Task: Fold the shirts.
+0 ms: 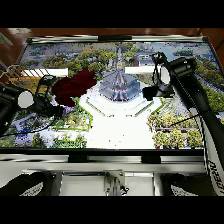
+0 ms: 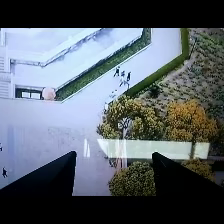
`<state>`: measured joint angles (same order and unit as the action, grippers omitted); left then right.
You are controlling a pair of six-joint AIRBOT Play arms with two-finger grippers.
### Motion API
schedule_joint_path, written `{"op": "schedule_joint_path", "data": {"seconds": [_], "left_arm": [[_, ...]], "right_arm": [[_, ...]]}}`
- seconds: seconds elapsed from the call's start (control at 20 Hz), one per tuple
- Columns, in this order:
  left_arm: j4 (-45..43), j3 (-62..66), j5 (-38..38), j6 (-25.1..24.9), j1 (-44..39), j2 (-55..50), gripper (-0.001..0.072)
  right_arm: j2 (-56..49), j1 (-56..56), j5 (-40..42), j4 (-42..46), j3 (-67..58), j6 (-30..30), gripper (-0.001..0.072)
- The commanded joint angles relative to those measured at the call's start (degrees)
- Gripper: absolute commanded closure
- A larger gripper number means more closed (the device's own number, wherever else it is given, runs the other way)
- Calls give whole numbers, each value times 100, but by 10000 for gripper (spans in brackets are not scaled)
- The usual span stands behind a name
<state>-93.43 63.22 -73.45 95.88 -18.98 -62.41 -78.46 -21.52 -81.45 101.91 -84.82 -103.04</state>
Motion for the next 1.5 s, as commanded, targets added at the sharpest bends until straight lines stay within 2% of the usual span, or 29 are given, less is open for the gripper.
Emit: {"op": "schedule_joint_path", "data": {"seconds": [0.0, 0.05, 0.1, 0.25, 0.4, 0.6, 0.95, 1.0, 1.1, 1.15, 1.3, 1.45], "left_arm": [[20, 0, 1261, -205, 4, -111, 156], [-2, 13, 1709, -208, 26, -232, 20], [-2, 116, 2031, -210, 103, -466, -13], [-2, 918, 2105, -214, 474, -1637, -13], [-2, 1974, 2103, -216, 785, -2872, -13], [-28, 2889, 2096, -317, 922, -4105, -13], [-20, 3130, 2039, -341, 938, -4673, -4], [-20, 3136, 2035, -343, 938, -4671, 104], [-20, 3163, 1893, -343, 938, -4653, 534], [-20, 3263, 1676, -348, 938, -4653, 663], [-17, 3936, 911, -619, 911, -4557, 670], [9, 4592, 778, -754, 824, -3932, 670]], "right_arm": [[-2, -2, 114, -131, -4, -66, 127], [-2, -2, 221, -151, -4, -136, 127], [-2, -2, 315, -157, -4, -160, 127], [-2, -2, 494, -177, -4, -286, 127], [-2, -2, 487, -555, -4, -323, 127], [-2, -2, 472, -756, -4, -323, 128], [-2, -2, 474, -761, -4, -385, 127], [-2, -2, 481, -798, -4, -389, 127], [-2, -2, 476, -907, -4, -389, 127], [0, -2, 470, -903, -4, -385, 127], [39, -2, 470, -741, -13, -387, 127], [358, 4, 470, -625, -256, -391, 127]]}}
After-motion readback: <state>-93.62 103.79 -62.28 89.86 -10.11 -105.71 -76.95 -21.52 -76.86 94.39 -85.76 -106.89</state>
